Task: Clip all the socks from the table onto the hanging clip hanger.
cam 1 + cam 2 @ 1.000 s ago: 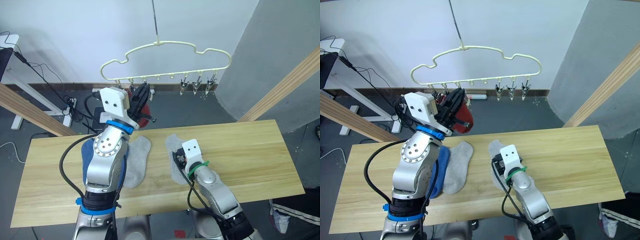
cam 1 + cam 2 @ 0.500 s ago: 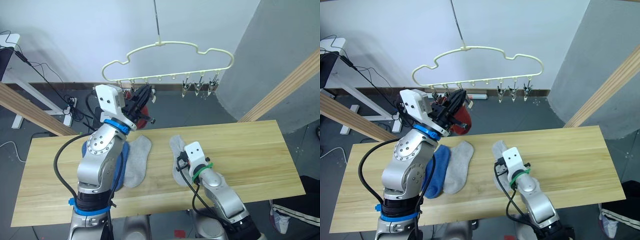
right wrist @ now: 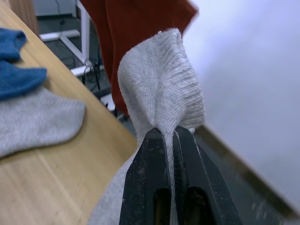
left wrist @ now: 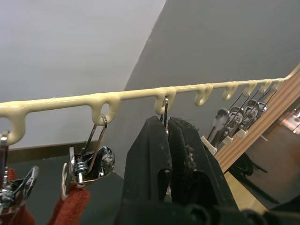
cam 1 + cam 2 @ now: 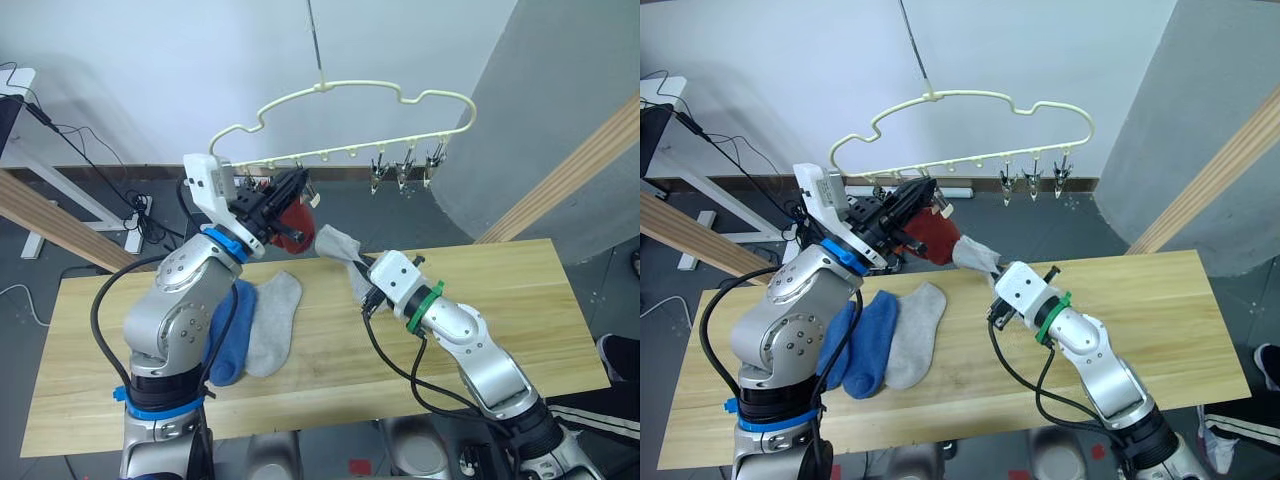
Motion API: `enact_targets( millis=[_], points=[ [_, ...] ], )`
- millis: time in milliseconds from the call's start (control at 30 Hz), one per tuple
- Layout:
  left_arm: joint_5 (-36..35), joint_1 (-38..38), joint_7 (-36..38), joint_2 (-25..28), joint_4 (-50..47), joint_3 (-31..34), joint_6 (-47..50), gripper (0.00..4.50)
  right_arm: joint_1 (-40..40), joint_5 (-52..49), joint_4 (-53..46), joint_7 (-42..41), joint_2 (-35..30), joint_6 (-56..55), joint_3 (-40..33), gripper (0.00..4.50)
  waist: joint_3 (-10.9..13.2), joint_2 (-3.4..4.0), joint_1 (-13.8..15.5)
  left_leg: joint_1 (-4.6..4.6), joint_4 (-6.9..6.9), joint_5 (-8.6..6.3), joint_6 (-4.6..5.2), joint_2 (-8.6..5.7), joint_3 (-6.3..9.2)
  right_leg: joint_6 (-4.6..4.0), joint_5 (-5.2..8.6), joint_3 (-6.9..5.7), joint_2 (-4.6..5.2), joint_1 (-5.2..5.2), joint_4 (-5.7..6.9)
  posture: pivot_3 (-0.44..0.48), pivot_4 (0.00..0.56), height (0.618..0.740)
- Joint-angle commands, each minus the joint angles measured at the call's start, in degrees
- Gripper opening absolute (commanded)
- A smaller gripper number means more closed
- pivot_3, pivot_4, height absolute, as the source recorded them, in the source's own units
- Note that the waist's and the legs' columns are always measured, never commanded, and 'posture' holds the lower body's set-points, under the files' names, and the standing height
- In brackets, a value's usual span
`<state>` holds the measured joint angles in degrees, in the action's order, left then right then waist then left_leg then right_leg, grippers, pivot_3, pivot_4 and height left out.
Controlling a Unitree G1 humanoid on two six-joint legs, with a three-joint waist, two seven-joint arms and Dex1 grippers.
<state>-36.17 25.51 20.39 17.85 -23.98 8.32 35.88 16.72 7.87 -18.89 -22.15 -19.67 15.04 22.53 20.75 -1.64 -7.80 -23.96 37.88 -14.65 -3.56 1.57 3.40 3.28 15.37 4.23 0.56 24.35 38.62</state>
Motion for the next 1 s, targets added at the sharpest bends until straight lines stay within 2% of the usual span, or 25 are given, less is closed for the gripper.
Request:
enact_targets(
  millis=[33, 433, 1000],
  points=[
    [-1.9, 1.0, 0.2, 0.3, -3.7, 0.4, -0.2, 0.0, 0.6, 0.7, -2.9, -1.2, 0.7, -3.3, 0.5, 0.01, 0.0, 0.0, 0.1, 0.01, 0.0, 0.0, 0.0, 0.01, 0.01, 0.0, 0.0, -0.01, 0.0, 0.0, 0.01, -0.205, 0.376, 0.74],
    [-1.9, 0.0, 0.4, 1.5, -3.8, 0.5, -0.3, 0.0, 3.7, 3.1, -1.1, -0.9, 3.4, -7.4, -0.5, 0.01, 0.0, 0.0, 0.1, 0.02, 0.01, 0.0, -0.01, 0.03, 0.06, -0.01, -0.01, -0.05, -0.01, 0.0, 0.07, -0.197, 0.372, 0.74],
    [-2.5, -0.1, 0.4, 1.6, -3.6, 1.1, -0.1, 0.0, 2.1, 4.0, 0.2, -2.5, 3.9, -7.5, -0.6, 0.01, 0.0, 0.0, 0.4, 0.02, 0.02, 0.0, 0.0, 0.01, 0.03, -0.01, -0.01, -0.03, 0.03, 0.0, 0.09, -0.194, 0.368, 0.74]
  ],
)
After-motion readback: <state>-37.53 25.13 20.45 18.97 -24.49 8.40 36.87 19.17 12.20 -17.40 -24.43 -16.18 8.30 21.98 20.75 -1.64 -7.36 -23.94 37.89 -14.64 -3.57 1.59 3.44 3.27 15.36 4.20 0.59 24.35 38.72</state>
